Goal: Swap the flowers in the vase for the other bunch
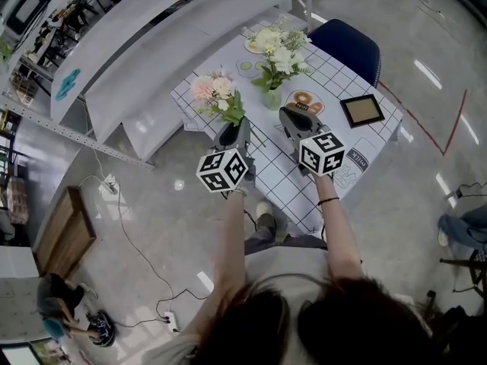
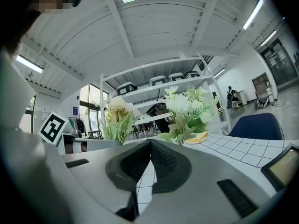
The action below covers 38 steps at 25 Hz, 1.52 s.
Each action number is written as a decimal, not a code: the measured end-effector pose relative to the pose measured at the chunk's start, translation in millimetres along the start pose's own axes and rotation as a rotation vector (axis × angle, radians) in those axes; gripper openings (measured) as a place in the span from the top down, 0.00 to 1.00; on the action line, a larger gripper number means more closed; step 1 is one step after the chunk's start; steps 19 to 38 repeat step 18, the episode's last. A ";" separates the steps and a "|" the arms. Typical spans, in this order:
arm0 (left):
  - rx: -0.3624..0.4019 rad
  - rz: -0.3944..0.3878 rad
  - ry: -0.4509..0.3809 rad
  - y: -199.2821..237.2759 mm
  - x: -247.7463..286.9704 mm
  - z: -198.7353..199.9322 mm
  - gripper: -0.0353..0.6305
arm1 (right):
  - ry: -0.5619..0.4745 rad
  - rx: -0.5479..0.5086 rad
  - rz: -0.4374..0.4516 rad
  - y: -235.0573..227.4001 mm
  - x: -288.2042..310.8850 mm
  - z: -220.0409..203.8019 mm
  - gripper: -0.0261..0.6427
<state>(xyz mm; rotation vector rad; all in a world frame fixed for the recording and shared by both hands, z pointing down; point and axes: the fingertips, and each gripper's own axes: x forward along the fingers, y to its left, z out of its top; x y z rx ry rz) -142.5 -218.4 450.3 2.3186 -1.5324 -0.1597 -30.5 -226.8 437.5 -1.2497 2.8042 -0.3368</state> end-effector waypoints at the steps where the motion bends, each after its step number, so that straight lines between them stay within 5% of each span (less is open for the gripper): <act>1: 0.000 0.000 -0.001 -0.6 -0.6 -0.3 0.83 | -0.003 0.001 0.000 0.2 -0.8 0.7 0.95; 38: 0.008 0.008 -0.022 -10.0 -5.6 3.7 0.83 | -0.013 -0.019 0.016 4.8 -9.7 8.0 0.95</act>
